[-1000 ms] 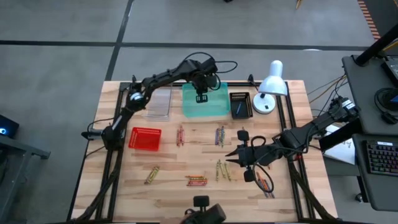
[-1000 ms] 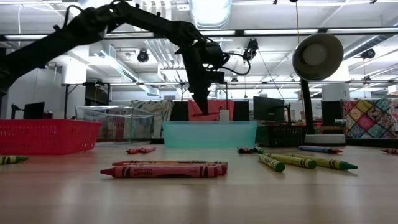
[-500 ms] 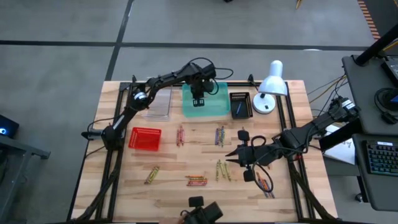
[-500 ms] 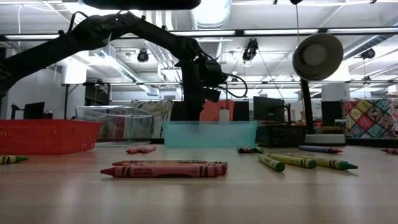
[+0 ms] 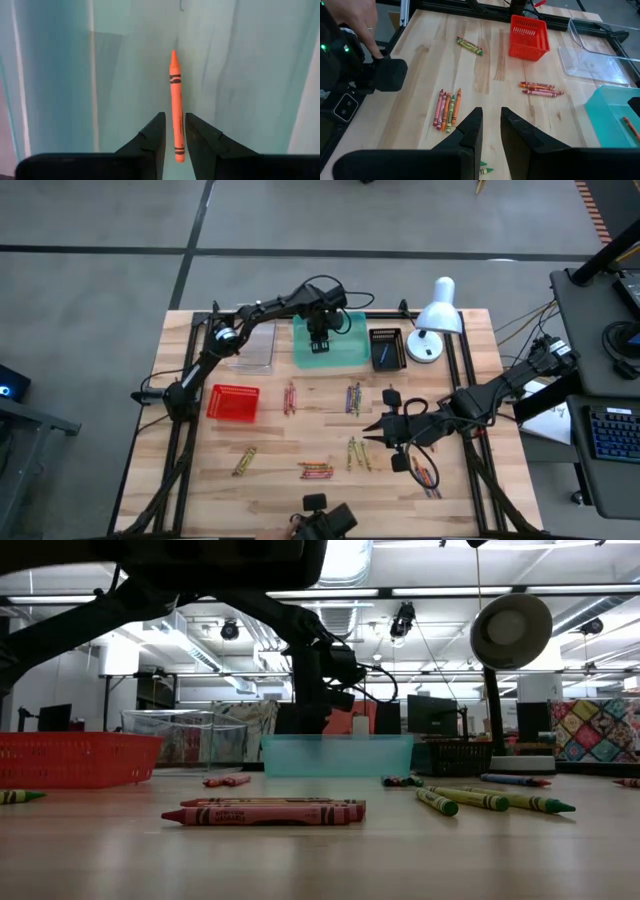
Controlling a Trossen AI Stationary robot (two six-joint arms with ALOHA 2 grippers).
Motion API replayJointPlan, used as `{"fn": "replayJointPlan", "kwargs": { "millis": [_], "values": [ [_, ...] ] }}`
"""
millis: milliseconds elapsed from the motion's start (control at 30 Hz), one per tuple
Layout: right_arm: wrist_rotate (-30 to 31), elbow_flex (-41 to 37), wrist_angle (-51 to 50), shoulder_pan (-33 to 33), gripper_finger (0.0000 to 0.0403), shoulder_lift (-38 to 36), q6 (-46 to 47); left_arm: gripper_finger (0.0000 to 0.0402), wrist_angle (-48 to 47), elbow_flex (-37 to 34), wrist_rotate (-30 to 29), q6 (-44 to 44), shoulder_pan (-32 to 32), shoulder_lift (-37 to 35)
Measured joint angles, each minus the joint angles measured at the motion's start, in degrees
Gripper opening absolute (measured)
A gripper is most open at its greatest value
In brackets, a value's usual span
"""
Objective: Sort crayons
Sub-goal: Put the orange crayon into the green bin, then put the green crayon into the transparent bin
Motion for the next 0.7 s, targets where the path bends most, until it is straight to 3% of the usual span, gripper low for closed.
{"fn": "replayJointPlan", "kwargs": {
  "millis": [267, 500, 700],
  "values": [
    [1.37, 0.00, 0.04, -0.02, 0.0059, 0.02, 1.61, 0.0068, -5.46, 4.16, 0.24, -2.51, -0.14, -0.09],
    [4.64, 0.00, 0.08, -0.04, 0.0059, 0.02, 5.24, 0.0048, -10.65, 9.32, 10.04, -4.49, -1.77, -3.06],
    [4.61, 0.00, 0.00, -0.02, 0.0059, 0.04, 8.76, 0.0039, -11.59, 8.74, 10.93, -6.56, -3.83, -8.82]
  ]
}}
